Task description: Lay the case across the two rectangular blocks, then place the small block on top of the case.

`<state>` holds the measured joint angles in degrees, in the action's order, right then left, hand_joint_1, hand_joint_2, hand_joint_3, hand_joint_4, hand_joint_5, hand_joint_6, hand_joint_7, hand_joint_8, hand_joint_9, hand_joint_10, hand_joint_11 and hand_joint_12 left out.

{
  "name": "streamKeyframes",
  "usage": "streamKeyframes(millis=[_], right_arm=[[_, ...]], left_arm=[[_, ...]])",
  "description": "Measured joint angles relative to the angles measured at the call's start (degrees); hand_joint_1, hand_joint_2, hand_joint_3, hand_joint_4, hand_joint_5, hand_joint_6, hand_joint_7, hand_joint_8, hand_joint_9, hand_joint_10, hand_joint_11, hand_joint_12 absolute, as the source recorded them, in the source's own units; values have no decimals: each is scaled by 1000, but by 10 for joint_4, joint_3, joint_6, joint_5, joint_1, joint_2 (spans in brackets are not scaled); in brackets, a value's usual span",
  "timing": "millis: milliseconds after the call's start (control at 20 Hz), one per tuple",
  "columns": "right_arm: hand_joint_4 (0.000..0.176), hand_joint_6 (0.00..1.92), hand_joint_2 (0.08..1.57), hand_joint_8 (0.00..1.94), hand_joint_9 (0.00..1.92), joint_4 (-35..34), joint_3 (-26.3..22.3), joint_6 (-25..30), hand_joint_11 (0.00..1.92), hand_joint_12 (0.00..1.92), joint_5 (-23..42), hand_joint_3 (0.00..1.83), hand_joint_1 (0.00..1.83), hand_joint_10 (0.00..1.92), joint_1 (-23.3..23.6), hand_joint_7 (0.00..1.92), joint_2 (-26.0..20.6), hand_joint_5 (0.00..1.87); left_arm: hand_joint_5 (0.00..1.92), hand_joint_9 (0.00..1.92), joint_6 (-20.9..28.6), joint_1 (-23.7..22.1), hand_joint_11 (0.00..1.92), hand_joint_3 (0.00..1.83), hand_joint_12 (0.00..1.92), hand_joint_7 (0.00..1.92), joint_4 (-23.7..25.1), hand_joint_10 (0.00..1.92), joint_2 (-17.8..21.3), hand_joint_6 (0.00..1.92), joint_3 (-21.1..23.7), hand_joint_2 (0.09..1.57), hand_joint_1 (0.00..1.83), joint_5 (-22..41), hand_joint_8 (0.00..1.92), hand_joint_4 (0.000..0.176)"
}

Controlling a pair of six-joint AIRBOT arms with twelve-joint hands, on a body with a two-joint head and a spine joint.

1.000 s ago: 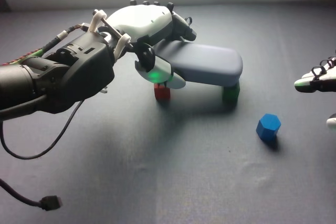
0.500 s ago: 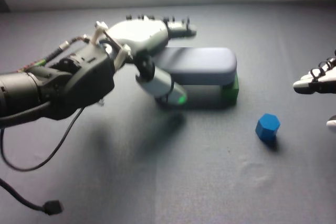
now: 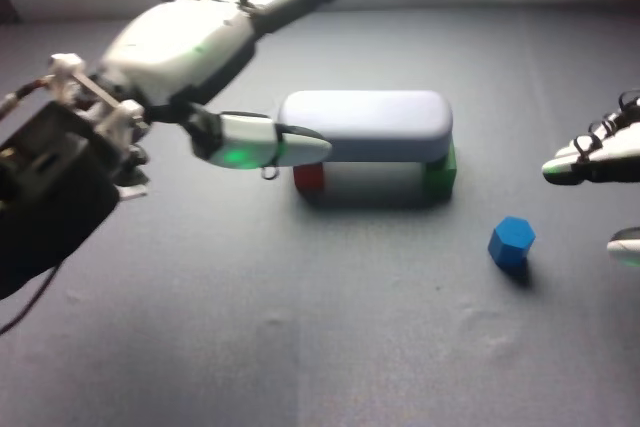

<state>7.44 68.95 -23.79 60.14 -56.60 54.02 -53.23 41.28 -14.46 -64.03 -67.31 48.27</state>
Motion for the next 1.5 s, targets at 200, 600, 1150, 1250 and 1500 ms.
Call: streamKeyframes(millis=[200, 600, 1150, 1250, 1500], right_arm=[[0, 5, 1255, 4, 419, -3, 0, 1, 13, 944, -4, 0, 704, 7, 0, 471, 0, 513], [0, 0, 1259, 1, 445, -1, 0, 2, 129, 840, -5, 1, 640, 5, 0, 470, 0, 489], [9, 0, 1143, 1, 519, 59, 26, 13, 216, 860, -57, 0, 905, 5, 54, 484, 22, 486], [0, 4, 1126, 5, 555, 98, 46, 28, 252, 880, -93, 0, 897, 15, 84, 502, 41, 499], [0, 2, 1064, 5, 676, 153, 71, 42, 334, 1002, -152, 0, 987, 17, 123, 594, 73, 570]], left_arm=[[204, 397, 1, 12, 0, 0, 1317, 325, 25, 13, 41, 3, 41, 865, 886, 72, 0, 144], [244, 363, 2, 66, 0, 0, 1131, 318, 29, 4, 84, 2, 93, 866, 819, 155, 1, 100], [230, 199, 18, 200, 0, 0, 950, 201, -8, 12, 140, 3, 157, 870, 953, 249, 4, 0], [235, 202, 19, 238, 0, 0, 961, 197, -30, 6, 149, 1, 172, 865, 961, 270, 1, 0], [233, 214, 20, 262, 0, 0, 963, 201, -49, 8, 150, 1, 180, 867, 939, 289, 2, 0]])
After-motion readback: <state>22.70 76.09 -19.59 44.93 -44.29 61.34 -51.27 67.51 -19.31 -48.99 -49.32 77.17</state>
